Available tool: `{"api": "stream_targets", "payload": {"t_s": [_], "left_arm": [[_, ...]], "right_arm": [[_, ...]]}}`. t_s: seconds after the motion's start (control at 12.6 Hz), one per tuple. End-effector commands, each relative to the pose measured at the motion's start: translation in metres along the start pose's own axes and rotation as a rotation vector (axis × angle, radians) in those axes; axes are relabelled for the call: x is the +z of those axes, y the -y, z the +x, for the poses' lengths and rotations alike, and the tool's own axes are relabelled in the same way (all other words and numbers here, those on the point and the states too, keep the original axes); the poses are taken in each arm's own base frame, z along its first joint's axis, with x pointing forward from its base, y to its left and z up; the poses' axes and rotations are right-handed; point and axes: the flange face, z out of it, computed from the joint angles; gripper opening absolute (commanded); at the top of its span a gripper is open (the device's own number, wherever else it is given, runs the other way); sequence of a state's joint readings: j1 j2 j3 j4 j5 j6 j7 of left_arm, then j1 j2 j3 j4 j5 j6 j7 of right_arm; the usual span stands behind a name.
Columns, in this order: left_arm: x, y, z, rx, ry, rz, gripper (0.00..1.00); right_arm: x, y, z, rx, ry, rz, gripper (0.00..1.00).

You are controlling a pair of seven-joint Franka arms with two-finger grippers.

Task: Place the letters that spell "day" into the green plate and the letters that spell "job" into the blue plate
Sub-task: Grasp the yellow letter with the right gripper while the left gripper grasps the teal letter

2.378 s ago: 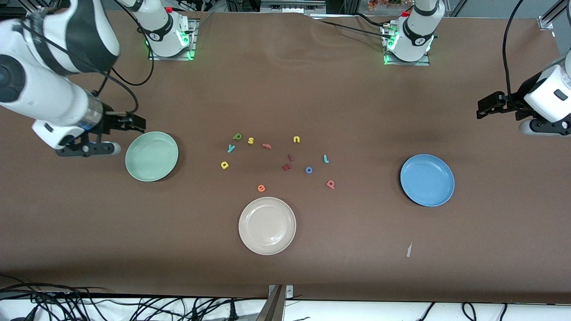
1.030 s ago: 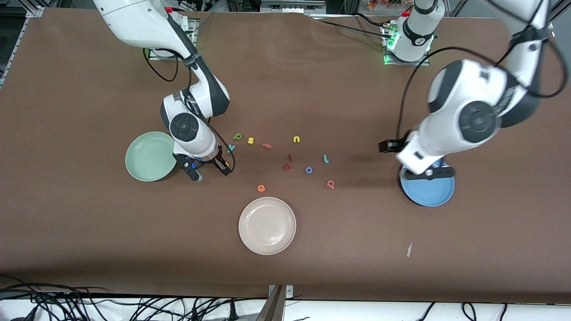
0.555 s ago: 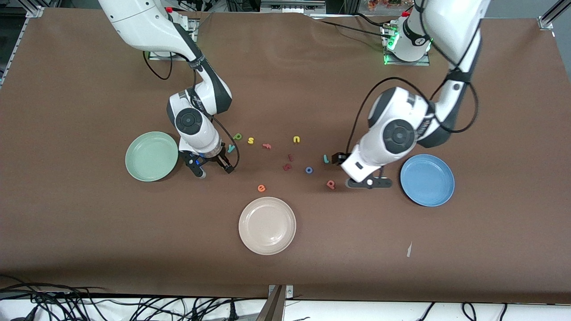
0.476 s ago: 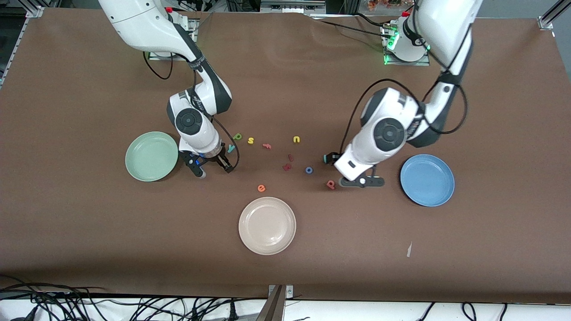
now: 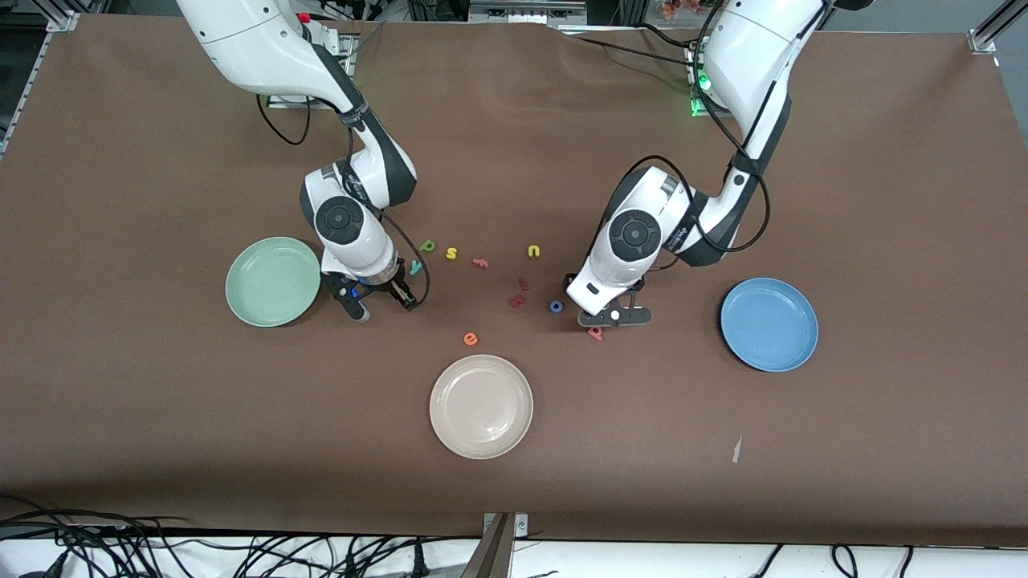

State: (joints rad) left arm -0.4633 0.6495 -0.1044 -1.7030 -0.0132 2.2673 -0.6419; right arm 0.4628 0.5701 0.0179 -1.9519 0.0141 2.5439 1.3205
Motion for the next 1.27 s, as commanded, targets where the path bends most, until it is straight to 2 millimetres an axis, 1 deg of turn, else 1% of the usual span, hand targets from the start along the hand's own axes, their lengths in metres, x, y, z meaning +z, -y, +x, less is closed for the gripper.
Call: {"api": "stream_targets", "payload": {"t_s": [0.0,0.24,0.4,0.55,0.71,0.79,0.87,0.95,1.03,1.11,1.19], "left_arm": [[0.014,-0.01,-0.006,-0.057,-0.015,0.019,0.82],[0.027,-0.011,-0.009,-0.082,0.009,0.019,0.75],[0.029,-0.015,-0.014,-0.087,0.012,0.024,0.7],[0.033,-0.02,-0.02,-0.093,0.017,0.029,0.64],[0.038,-0.022,-0.019,-0.105,0.01,0.023,0.56],[0.04,-0.022,-0.018,-0.106,0.003,0.017,0.51],[0.041,-0.022,-0.019,-0.105,0.005,0.017,0.46],[0.041,-0.022,-0.019,-0.104,0.005,0.019,0.34],[0.041,-0.022,-0.02,-0.105,0.007,0.019,0.19],[0.042,-0.022,-0.02,-0.105,0.008,0.02,0.05],[0.042,-0.021,-0.019,-0.105,0.009,0.021,0.0]], "right_arm": [[0.006,0.001,0.0,0.0,-0.009,0.005,0.62],[0.009,0.003,0.002,-0.001,-0.01,0.003,0.4],[0.01,0.002,0.002,-0.002,-0.01,0.0,0.23],[0.007,0.003,0.004,-0.004,-0.011,0.003,0.14],[-0.009,0.006,0.015,-0.012,-0.017,0.002,0.14],[-0.017,0.008,0.02,-0.024,-0.015,-0.025,0.14],[-0.036,0.01,0.024,-0.057,-0.014,-0.033,0.14],[-0.057,0.006,0.039,-0.075,-0.019,-0.053,0.14],[-0.071,-0.004,0.051,-0.119,-0.012,-0.093,0.14],[-0.081,-0.017,0.071,-0.162,-0.004,-0.126,0.15],[-0.085,-0.031,0.092,-0.185,-0.006,-0.142,0.16]]}}
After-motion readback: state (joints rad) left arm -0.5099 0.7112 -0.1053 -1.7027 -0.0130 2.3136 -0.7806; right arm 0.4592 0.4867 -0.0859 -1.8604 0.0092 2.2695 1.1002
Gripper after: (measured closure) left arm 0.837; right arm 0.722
